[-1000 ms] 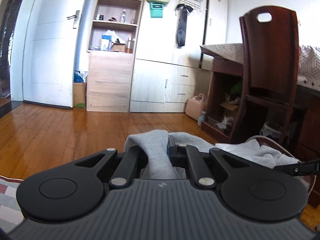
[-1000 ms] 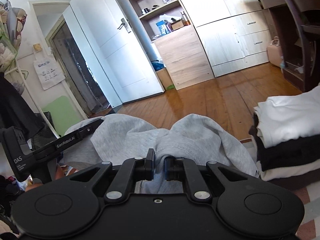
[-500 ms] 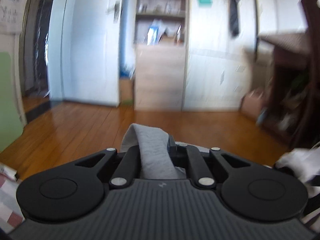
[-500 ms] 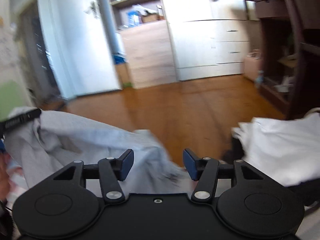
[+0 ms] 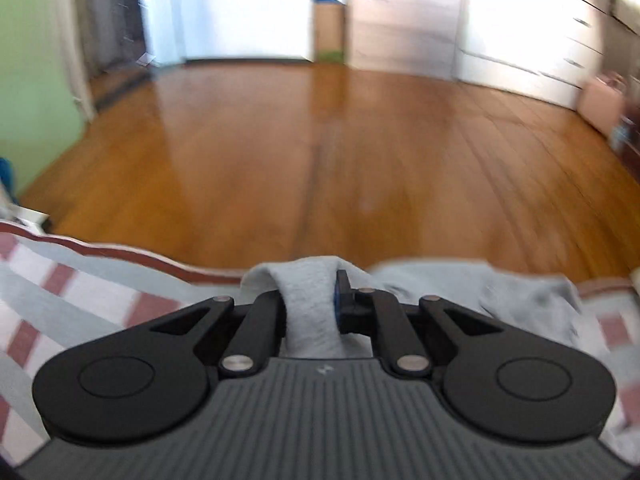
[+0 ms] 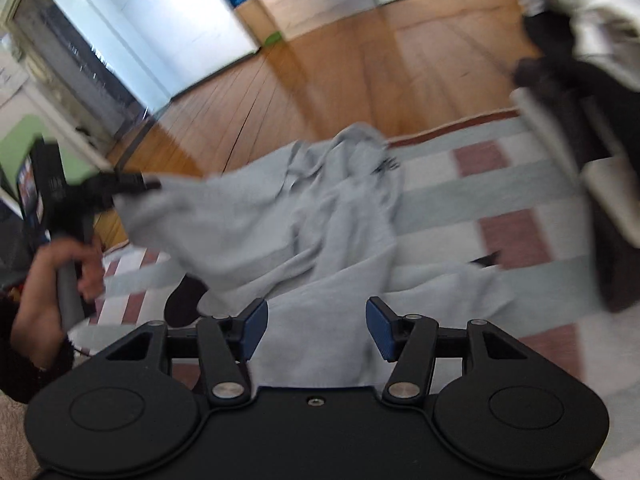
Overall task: Fold clothes
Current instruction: 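Lower the sweatshirt onto the rug and open both grippers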
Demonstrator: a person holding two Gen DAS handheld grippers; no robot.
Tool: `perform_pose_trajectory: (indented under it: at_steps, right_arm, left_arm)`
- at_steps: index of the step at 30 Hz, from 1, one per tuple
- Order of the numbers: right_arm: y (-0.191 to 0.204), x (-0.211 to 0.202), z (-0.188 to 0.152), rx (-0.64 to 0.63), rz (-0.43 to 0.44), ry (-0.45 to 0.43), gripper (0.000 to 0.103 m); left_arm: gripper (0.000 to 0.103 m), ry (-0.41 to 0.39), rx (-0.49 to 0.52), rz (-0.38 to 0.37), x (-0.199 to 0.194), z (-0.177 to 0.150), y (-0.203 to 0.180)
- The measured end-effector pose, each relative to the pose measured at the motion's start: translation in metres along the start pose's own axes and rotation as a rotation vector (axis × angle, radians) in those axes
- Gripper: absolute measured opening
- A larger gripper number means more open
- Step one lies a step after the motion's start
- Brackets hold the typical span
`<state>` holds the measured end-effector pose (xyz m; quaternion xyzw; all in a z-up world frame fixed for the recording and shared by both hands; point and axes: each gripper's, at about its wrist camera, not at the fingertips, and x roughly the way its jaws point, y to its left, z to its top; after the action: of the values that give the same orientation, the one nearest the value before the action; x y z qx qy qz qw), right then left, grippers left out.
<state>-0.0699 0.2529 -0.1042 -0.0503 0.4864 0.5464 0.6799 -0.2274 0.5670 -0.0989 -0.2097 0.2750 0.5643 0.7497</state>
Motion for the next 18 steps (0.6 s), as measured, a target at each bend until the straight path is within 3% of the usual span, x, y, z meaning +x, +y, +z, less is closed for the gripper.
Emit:
perform_pose_trajectory:
  at_steps: [4,9,12,14,16,17,18]
  right_arm:
    - [0.024,0.033,-0.001,-0.014,-0.009,0.059,0.06]
    - [0.025,0.06,-0.008,-0.025,-0.054,0.099,0.067]
    - [0.015,0.072,-0.013,0.003,-0.143,0.117,0.076]
    - [0.008,0.073,-0.016,-0.005,-0.186,0.109,0.073]
    - [0.006,0.064,-0.019,-0.029,-0.187,0.058,0.044]
    - [0.005,0.06,-0.02,-0.043,-0.196,0.04,0.018]
    - [0.005,0.056,-0.019,-0.059,-0.213,0.028,0.009]
  left_arm:
    - [0.007,0.028,-0.072,0.109,0.015,0.0,0.024]
    - [0.008,0.066,-0.272,0.07,0.029,0.001,0.073]
    - [0.008,0.116,-0.315,0.042,0.041,-0.006,0.082]
    - [0.008,0.129,-0.326,0.017,0.041,-0.007,0.083]
    - [0.009,0.143,-0.336,-0.008,0.042,-0.008,0.084]
    - [0.009,0.15,-0.341,-0.02,0.042,-0.008,0.084]
    - [0.01,0.157,-0.346,-0.033,0.042,-0.008,0.085]
